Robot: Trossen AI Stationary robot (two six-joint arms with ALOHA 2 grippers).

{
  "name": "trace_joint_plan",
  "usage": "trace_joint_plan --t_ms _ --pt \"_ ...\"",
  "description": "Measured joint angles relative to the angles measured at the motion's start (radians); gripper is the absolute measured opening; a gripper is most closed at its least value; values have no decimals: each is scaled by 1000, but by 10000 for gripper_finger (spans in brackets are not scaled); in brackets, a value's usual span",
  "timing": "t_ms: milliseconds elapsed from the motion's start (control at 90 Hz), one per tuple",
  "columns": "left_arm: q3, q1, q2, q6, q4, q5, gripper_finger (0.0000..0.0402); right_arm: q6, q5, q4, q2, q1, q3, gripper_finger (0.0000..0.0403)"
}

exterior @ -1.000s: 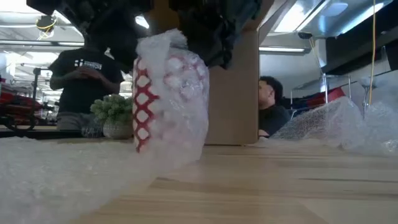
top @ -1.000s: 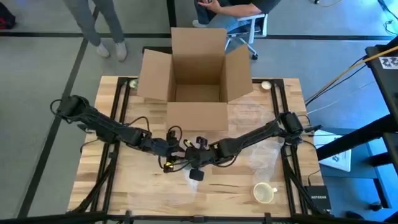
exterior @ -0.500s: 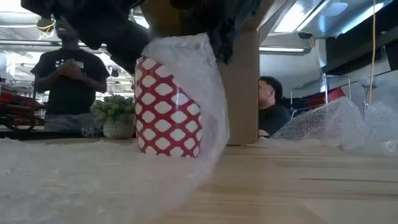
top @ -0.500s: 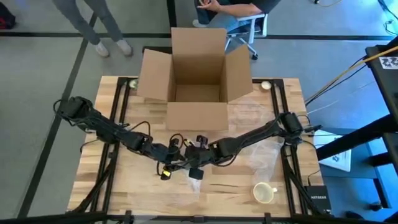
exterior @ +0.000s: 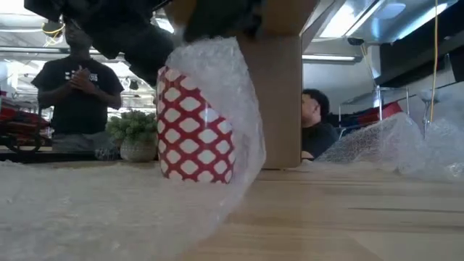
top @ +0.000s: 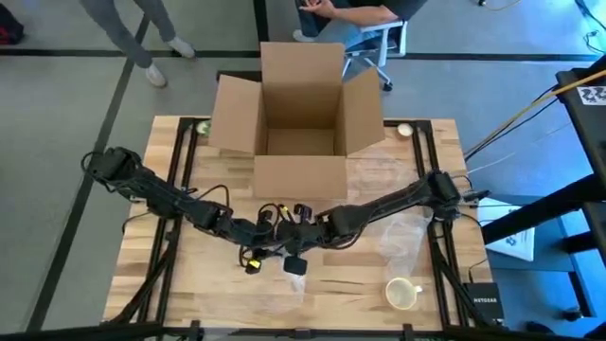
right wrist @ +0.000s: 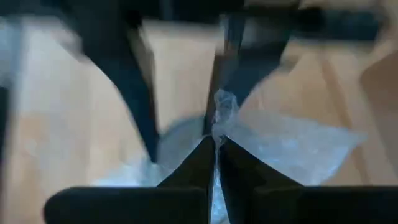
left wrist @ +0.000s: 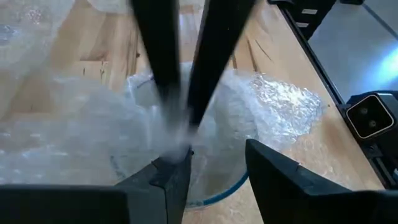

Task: Wrap mug
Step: Wrap the red mug with the bubble wrap

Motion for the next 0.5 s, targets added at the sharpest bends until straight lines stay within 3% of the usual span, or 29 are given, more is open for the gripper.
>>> trace_joint_plan --t_ms 200,500 --pt "19 1 -7 -18 -23 -7 136 23 -21 2 96 0 5 5" --pt "55 -10 -37 -3 -81 -40 136 24 -45 -18 103 1 9 5"
